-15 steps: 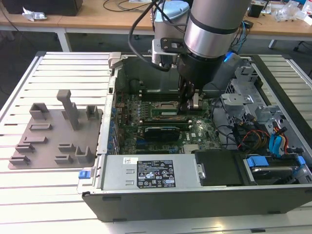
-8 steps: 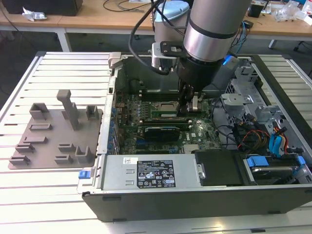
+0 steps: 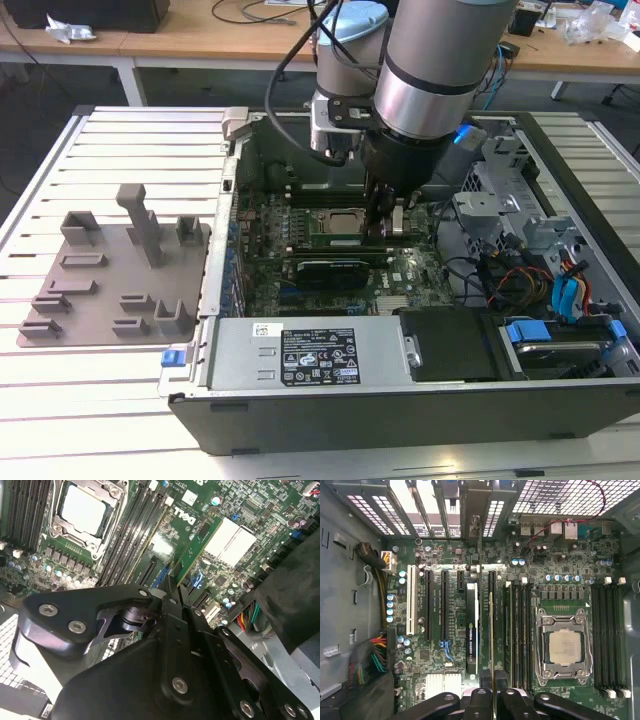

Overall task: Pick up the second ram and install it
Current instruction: 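Insert the second ram into the second slot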

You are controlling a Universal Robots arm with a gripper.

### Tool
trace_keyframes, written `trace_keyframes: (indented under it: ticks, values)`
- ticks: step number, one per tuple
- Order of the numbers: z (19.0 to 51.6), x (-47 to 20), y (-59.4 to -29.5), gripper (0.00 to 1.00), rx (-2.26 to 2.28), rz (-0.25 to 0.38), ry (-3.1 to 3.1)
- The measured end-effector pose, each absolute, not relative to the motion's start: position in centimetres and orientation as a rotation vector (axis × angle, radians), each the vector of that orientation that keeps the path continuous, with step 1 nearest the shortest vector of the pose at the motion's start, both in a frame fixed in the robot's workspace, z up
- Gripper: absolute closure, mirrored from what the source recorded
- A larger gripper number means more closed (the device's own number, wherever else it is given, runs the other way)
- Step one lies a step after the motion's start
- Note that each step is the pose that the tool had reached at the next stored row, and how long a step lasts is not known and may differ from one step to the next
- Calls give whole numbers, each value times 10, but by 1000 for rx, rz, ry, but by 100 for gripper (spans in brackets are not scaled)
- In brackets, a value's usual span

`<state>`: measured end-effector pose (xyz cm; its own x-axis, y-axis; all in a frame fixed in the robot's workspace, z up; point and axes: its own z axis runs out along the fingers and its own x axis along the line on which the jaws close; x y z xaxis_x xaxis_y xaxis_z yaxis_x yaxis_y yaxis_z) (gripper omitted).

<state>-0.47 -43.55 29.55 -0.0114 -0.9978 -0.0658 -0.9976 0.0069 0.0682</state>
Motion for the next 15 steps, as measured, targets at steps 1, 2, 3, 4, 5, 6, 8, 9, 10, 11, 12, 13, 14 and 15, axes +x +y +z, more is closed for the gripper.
trace_keyframes:
  ticks: [1,2,3,4,5,6,8,9,10,11,12,13,14,15]
  values:
    - [295,-5,-435,87,2208,-149,-2228]
    - [293,-5,-434,87,2208,-149,-2228]
    - [292,-5,-432,87,2208,-149,-2228]
    - [291,-5,-427,87,2208,-149,-2228]
    - [290,-5,-421,87,2208,-149,-2228]
    - [290,-5,-416,87,2208,-149,-2228]
    - [287,-5,-409,87,2208,-149,-2228]
    - [285,-5,-409,87,2208,-149,-2228]
    - [282,-5,-409,87,2208,-149,-2228]
    - [279,-5,-409,87,2208,-149,-2228]
    - [278,-5,-409,87,2208,-149,-2228]
    - [276,-5,-409,87,2208,-149,-2228]
    - [275,-5,-409,87,2208,-149,-2228]
    - [273,-5,-409,87,2208,-149,-2228]
